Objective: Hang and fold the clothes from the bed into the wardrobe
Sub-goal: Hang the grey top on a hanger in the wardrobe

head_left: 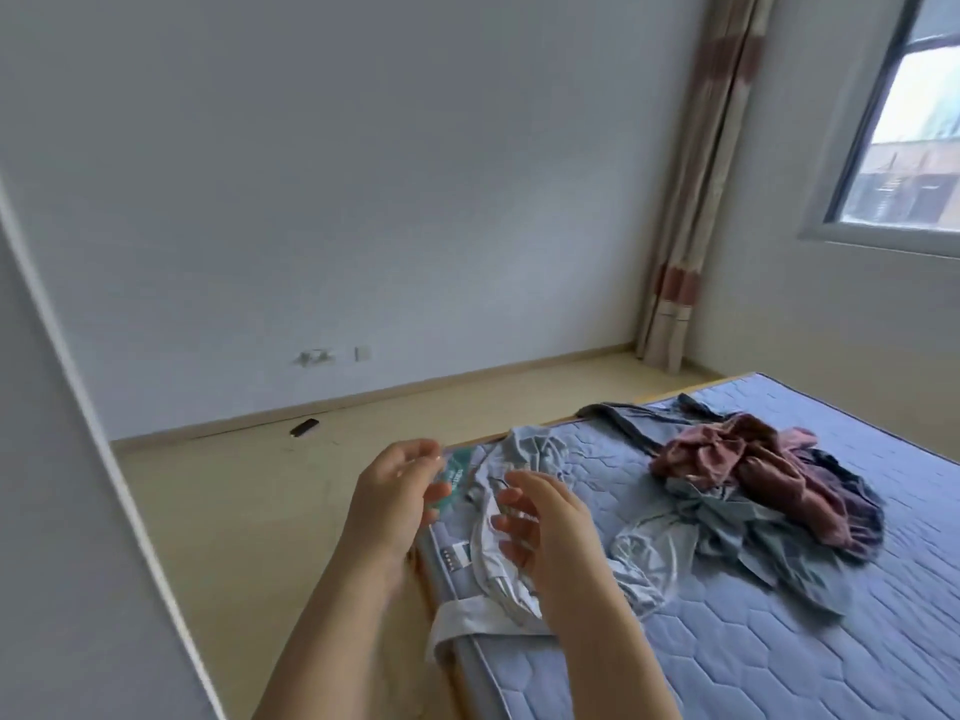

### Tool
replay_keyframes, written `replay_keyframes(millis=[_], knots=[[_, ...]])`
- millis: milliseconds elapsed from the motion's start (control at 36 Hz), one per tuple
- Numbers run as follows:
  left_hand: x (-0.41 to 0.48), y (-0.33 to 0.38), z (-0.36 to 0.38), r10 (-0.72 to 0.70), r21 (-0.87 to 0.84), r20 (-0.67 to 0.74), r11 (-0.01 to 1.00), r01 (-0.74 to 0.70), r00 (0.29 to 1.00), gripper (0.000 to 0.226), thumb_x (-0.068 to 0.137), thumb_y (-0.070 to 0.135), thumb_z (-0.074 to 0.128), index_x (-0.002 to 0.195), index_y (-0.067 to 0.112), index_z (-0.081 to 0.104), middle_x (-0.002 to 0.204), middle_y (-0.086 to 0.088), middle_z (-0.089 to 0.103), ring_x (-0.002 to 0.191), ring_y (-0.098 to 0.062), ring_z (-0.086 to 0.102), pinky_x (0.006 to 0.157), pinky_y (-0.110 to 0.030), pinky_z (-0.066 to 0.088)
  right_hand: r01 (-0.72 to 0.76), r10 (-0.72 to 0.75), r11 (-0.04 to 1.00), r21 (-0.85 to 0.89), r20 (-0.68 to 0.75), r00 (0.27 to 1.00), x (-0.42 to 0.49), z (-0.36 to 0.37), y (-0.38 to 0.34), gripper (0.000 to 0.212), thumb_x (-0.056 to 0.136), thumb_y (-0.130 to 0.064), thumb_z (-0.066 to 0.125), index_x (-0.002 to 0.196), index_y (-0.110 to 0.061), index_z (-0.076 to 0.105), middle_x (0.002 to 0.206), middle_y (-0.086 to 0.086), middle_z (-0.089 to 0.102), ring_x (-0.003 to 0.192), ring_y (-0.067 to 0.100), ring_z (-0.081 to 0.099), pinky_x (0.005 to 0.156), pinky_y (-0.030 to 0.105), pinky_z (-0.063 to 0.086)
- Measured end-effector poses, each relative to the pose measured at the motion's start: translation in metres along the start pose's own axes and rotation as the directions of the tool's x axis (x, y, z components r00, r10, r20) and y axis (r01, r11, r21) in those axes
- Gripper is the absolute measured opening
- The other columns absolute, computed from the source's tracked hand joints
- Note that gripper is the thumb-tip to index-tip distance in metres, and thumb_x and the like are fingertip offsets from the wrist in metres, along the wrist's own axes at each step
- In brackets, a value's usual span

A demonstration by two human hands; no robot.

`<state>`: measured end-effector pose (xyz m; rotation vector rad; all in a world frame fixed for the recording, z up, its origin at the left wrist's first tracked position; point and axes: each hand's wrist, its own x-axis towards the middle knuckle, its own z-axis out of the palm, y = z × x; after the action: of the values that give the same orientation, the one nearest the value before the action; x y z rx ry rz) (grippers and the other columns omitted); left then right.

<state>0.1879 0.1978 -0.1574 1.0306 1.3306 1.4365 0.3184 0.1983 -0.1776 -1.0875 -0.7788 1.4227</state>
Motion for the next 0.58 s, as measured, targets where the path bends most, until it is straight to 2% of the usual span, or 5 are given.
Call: replay_keyframes(millis=[167, 278, 444, 583], knots=[[0.036, -0.025, 0.065, -0.070, 0.001, 0.088, 0.998, 0.070, 0.994, 0.015, 0.093, 0.011, 0.051, 0.085, 0.019, 0.061, 0.083, -0.002, 0.062, 0.071, -0.014, 0.059, 0.061, -0.025, 0.042, -0.074, 0.075, 0.997, 0.009, -0.111, 0.991, 0.040, -0.055, -0.004, 0.013, 0.091, -0.014, 0.055, 0.081, -0.013, 0.062, 0.067, 0.002, 0.058, 0.054, 0.016, 0.052, 0.051, 0.023, 0.037], [0.060, -0.043, 0.097, -0.119, 0.042, 0.158, 0.993, 0.114, 0.980, 0.015, 0.094, 0.013, 0.050, 0.087, 0.020, 0.061, 0.082, 0.001, 0.061, 0.072, -0.014, 0.060, 0.061, -0.026, 0.041, -0.062, 0.069, 0.997, 0.044, -0.187, 0.980, 0.066, -0.085, -0.007, 0.010, 0.090, -0.013, 0.055, 0.083, -0.010, 0.062, 0.059, -0.001, 0.057, 0.051, 0.016, 0.049, 0.051, 0.025, 0.033], [0.111, -0.074, 0.130, -0.192, 0.089, 0.219, 0.980, 0.176, 0.957, 0.014, 0.093, 0.012, 0.051, 0.087, 0.019, 0.061, 0.085, -0.003, 0.061, 0.072, -0.015, 0.059, 0.058, -0.024, 0.041, -0.105, 0.121, 0.992, 0.069, -0.297, 0.947, 0.113, -0.111, 0.003, 0.011, 0.091, -0.014, 0.054, 0.084, -0.012, 0.062, 0.071, 0.003, 0.058, 0.056, 0.016, 0.053, 0.048, 0.023, 0.040], [0.162, -0.109, 0.151, -0.262, 0.138, 0.270, 0.963, 0.232, 0.926, 0.013, 0.094, 0.013, 0.050, 0.089, 0.019, 0.061, 0.085, -0.002, 0.061, 0.069, -0.013, 0.058, 0.056, -0.022, 0.042, -0.144, 0.168, 0.985, 0.091, -0.394, 0.904, 0.164, -0.128, 0.019, 0.010, 0.091, -0.013, 0.055, 0.083, -0.012, 0.062, 0.072, 0.004, 0.058, 0.054, 0.015, 0.050, 0.052, 0.024, 0.037]])
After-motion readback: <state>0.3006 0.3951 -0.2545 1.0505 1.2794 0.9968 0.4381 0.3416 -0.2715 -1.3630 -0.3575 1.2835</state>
